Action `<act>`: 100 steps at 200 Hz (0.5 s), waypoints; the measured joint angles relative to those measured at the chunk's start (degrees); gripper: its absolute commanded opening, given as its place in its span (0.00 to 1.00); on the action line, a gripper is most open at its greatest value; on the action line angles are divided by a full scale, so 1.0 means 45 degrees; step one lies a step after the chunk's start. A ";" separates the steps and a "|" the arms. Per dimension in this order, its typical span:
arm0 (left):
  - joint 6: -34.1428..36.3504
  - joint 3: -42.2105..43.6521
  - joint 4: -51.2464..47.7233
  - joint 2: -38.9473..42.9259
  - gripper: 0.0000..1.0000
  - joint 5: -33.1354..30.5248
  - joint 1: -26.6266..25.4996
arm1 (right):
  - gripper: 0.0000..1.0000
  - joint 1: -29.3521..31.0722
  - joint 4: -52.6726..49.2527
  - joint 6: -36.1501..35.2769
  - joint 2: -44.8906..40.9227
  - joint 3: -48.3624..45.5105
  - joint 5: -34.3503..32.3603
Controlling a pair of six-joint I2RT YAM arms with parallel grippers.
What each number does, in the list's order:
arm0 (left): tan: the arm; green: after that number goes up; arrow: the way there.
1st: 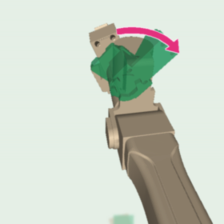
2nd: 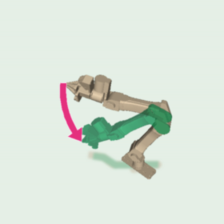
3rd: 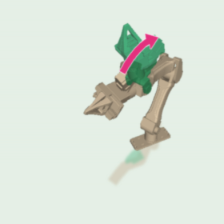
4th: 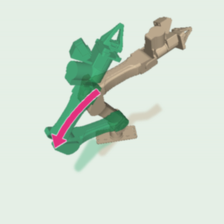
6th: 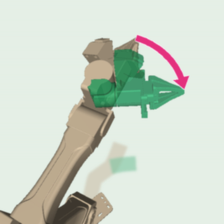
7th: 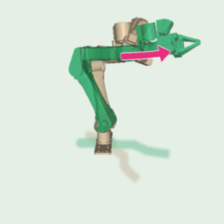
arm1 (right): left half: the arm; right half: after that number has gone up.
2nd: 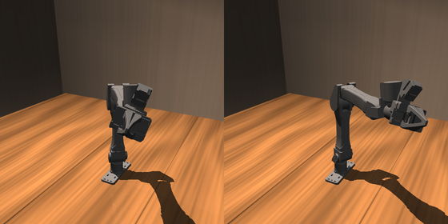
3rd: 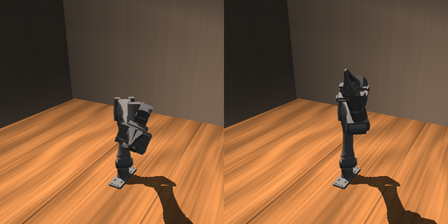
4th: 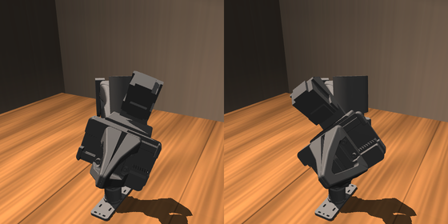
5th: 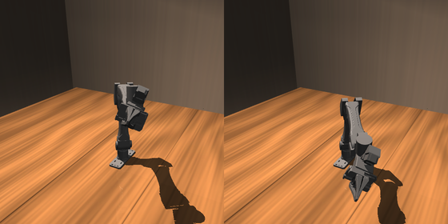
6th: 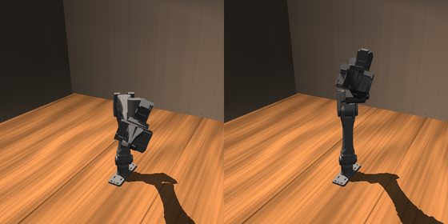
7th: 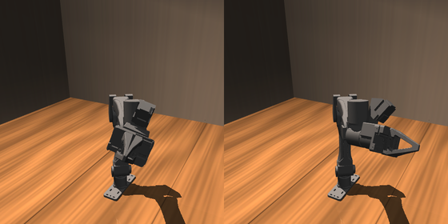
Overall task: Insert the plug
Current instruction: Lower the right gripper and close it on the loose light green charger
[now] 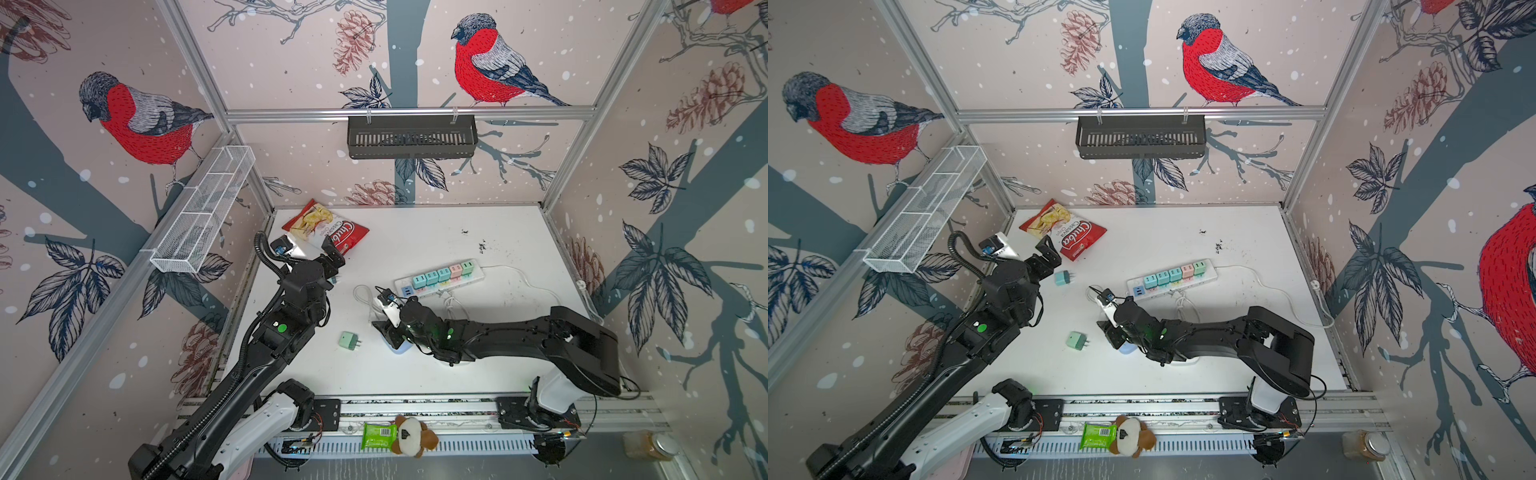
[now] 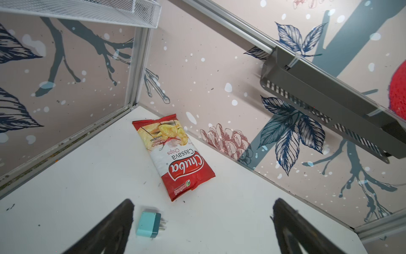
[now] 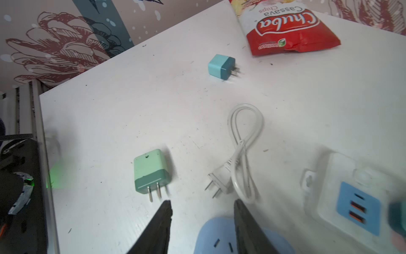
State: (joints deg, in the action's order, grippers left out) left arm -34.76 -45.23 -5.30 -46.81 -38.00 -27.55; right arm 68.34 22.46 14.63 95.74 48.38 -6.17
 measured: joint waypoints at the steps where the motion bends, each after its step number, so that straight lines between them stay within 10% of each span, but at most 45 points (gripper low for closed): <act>1: -0.0015 0.0005 -0.0010 0.0005 0.98 0.0015 0.0024 | 0.48 0.0010 -0.0010 -0.0005 0.0024 0.0024 0.0015; 100: -0.1185 0.0476 -0.0393 0.0719 0.98 0.0442 0.0675 | 0.70 0.1044 -0.0991 -0.0437 0.3842 0.3371 0.0748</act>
State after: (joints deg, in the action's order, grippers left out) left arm -40.10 -43.09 -7.07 -43.57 -36.01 -24.51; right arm 73.03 18.00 12.67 113.03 63.55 -2.81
